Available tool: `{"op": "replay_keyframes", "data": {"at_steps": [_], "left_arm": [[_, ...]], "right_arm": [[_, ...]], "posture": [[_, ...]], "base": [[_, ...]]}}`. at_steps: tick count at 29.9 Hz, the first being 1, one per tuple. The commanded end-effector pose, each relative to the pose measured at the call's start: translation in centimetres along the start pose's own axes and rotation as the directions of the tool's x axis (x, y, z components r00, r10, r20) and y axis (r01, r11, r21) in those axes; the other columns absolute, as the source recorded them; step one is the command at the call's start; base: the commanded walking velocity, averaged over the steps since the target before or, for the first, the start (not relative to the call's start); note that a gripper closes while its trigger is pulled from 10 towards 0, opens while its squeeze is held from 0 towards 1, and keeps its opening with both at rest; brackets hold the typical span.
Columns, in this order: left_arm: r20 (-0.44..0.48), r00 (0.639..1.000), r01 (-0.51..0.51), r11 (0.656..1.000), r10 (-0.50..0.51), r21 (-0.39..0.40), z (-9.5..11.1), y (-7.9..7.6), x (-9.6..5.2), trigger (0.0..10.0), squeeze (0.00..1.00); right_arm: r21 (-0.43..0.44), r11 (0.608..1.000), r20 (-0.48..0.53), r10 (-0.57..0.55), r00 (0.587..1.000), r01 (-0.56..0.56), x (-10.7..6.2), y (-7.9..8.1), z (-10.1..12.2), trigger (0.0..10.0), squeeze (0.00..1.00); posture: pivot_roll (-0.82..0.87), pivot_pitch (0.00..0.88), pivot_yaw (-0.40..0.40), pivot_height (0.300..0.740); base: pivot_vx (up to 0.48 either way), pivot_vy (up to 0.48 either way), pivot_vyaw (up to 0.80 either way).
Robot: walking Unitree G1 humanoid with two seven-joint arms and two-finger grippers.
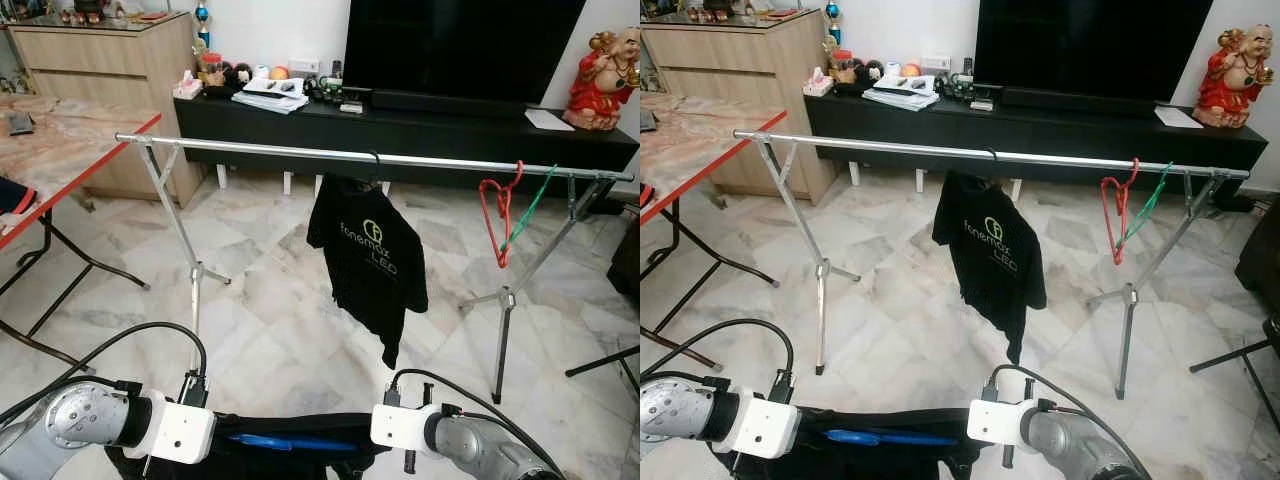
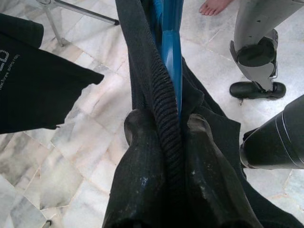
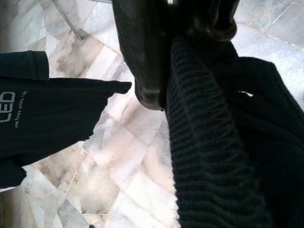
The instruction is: Hang hanger
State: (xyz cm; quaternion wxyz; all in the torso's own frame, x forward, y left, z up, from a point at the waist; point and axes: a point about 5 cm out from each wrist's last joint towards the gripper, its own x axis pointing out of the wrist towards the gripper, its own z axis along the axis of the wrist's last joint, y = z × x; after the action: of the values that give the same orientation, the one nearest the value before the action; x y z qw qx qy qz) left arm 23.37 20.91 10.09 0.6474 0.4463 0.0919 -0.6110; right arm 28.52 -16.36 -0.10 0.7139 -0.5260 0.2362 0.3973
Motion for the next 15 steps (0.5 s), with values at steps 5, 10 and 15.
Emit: {"op": "replay_keyframes", "data": {"at_steps": [5, 10, 15], "left_arm": [[-0.220, 0.976, -0.016, 0.997, -0.002, -0.080, -3.27, 0.08, -4.90, 10.0, 0.00], [-0.220, 0.976, -0.016, 0.997, -0.002, -0.080, -3.27, 0.08, -4.90, 10.0, 0.00], [-0.220, 0.976, -0.016, 0.997, -0.002, -0.080, -3.27, 0.08, -4.90, 10.0, 0.00]], "right_arm": [[0.109, 0.994, -0.474, 0.055, 0.879, -0.004, -5.18, 0.96, -11.40, 0.0, 0.00], [0.109, 0.994, -0.474, 0.055, 0.879, -0.004, -5.18, 0.96, -11.40, 0.0, 0.00], [0.109, 0.994, -0.474, 0.055, 0.879, -0.004, -5.18, 0.96, -11.40, 0.0, 0.00]], "posture": [[0.11, 0.000, -0.064, 0.740], [0.11, 0.000, -0.064, 0.740], [0.11, 0.000, -0.064, 0.740]], "base": [[0.000, 0.000, 0.00], [0.000, 0.000, 0.00], [0.000, 0.000, 0.00]]}}
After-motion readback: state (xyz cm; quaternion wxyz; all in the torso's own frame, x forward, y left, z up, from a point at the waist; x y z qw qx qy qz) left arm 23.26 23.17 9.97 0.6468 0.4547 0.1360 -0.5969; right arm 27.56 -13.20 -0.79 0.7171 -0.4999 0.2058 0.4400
